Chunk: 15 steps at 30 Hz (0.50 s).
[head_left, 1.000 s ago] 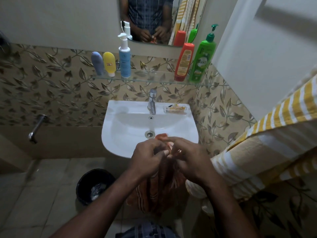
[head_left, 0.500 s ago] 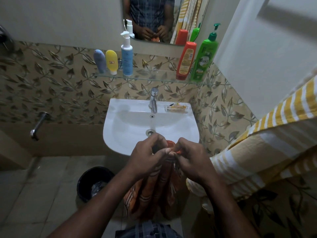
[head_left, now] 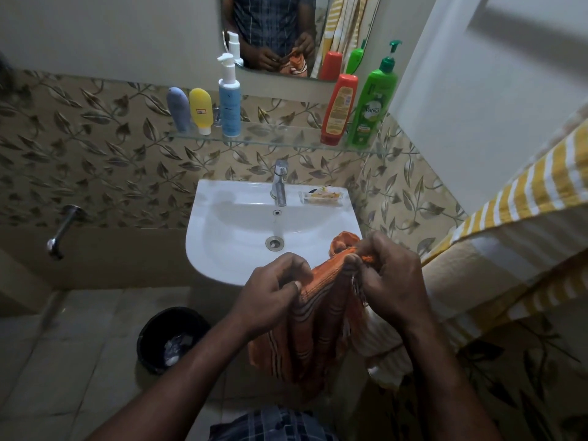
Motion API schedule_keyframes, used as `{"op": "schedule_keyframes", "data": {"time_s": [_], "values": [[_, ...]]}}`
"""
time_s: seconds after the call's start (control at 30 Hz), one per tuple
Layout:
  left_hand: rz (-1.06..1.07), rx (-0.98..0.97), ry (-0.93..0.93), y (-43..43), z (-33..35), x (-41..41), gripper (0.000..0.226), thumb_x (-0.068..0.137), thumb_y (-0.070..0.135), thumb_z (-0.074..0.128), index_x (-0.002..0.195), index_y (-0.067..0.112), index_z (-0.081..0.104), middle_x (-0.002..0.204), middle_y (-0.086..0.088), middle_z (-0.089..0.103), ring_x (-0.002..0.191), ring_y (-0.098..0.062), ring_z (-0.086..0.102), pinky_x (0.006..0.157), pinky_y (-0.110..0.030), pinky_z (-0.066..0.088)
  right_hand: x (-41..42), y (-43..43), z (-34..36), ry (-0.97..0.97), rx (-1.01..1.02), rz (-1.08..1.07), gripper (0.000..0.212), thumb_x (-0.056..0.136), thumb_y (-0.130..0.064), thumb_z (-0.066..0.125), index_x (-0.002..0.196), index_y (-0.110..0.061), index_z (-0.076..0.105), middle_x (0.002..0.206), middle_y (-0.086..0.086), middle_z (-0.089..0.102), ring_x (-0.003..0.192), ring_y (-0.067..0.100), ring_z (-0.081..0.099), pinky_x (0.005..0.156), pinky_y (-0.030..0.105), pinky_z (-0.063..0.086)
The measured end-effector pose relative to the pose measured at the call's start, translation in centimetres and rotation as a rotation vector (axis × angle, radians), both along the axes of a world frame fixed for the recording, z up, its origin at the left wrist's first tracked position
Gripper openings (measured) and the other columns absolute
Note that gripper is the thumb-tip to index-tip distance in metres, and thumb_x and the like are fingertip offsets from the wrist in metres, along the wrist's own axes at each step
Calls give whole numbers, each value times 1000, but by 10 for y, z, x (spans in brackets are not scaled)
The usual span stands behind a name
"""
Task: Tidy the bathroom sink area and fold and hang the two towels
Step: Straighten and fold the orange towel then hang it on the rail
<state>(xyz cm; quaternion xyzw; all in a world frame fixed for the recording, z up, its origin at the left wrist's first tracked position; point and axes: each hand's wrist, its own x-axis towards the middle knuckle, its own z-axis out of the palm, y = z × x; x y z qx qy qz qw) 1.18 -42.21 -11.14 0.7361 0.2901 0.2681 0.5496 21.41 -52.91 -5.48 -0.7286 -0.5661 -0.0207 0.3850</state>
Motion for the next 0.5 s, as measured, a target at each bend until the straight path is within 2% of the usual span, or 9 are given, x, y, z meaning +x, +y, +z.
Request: {"op": "schedule_keyframes", "data": {"time_s": [0.17,0.27,0.43,0.5], "values": [[2,81,-23,-4,1,4,39,80,2,44,99,28,67,91,14,75,85,-9,73,72,-16,52,1,-4,5,15,20,-6,19,88,-11,82,83,-16,65,69,-17,58,66,5,56,55,25,43],[-3,134,-15,-3,2,7,40,77,4,43,99,25,70,91,16,75,87,-5,71,72,-11,49,-1,-4,8,6,29,6,18,88,-13,82,84,-16,66,72,-10,64,65,9,58,55,34,47],[53,101,21,-2,0,11,37,88,-4,56,100,27,74,88,21,76,87,2,71,70,-10,47,-3,-4,12,7,38,21,17,87,-12,84,85,-16,67,75,-10,67,70,10,61,56,23,45],[35,73,40,-1,-1,11,22,92,9,66,98,29,74,88,19,77,85,0,72,73,-17,53,-2,-4,14,12,44,14,18,88,-11,84,84,-16,67,74,-14,65,70,9,62,55,18,44]]}}
